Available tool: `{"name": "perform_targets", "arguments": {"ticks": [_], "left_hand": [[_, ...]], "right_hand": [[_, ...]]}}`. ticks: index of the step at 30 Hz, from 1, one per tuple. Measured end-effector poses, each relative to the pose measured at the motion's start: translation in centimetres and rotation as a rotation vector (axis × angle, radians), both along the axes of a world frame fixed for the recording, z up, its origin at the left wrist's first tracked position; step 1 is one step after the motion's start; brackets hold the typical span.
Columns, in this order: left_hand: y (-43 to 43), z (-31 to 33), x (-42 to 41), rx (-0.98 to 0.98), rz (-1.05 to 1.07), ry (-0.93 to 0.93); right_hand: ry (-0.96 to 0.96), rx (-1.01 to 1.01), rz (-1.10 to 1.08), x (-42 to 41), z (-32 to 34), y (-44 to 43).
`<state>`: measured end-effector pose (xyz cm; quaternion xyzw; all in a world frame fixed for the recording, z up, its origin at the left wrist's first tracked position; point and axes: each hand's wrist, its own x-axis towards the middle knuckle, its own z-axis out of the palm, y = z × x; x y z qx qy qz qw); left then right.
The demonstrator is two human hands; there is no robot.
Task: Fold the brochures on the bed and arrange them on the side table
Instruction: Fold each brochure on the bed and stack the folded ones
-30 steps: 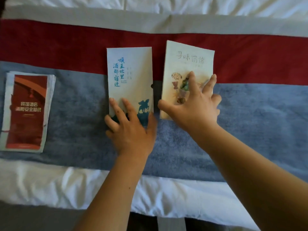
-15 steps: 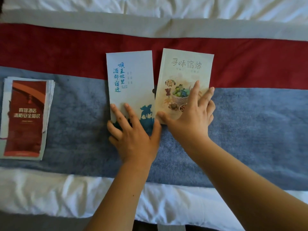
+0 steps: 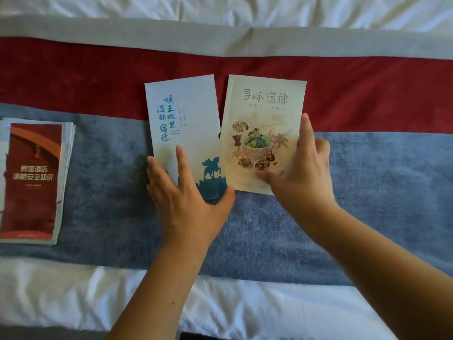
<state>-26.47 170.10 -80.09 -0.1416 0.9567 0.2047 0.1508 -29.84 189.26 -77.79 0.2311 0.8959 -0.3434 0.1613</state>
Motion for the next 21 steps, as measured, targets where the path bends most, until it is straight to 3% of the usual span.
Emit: {"name": "perform_targets", "arguments": {"ticks": [8,13,21], "left_hand": [[1.5,0.6,-6.2,-0.15,0.01,-0.077],[1.6,1.2,-7.2,-0.202,-0.067,-0.156],[0.7,1.7,-7.7,-0.087,-0.07,-0.163]], "right_hand": [[-0.066,0.173,0.249,-1.6,0.6,-0.5],[-0.069,0.161,0.24,-1.8,0.5,-0.1],[-0.065,0.092,0.189,-1.9,0.6,0.8]]}}
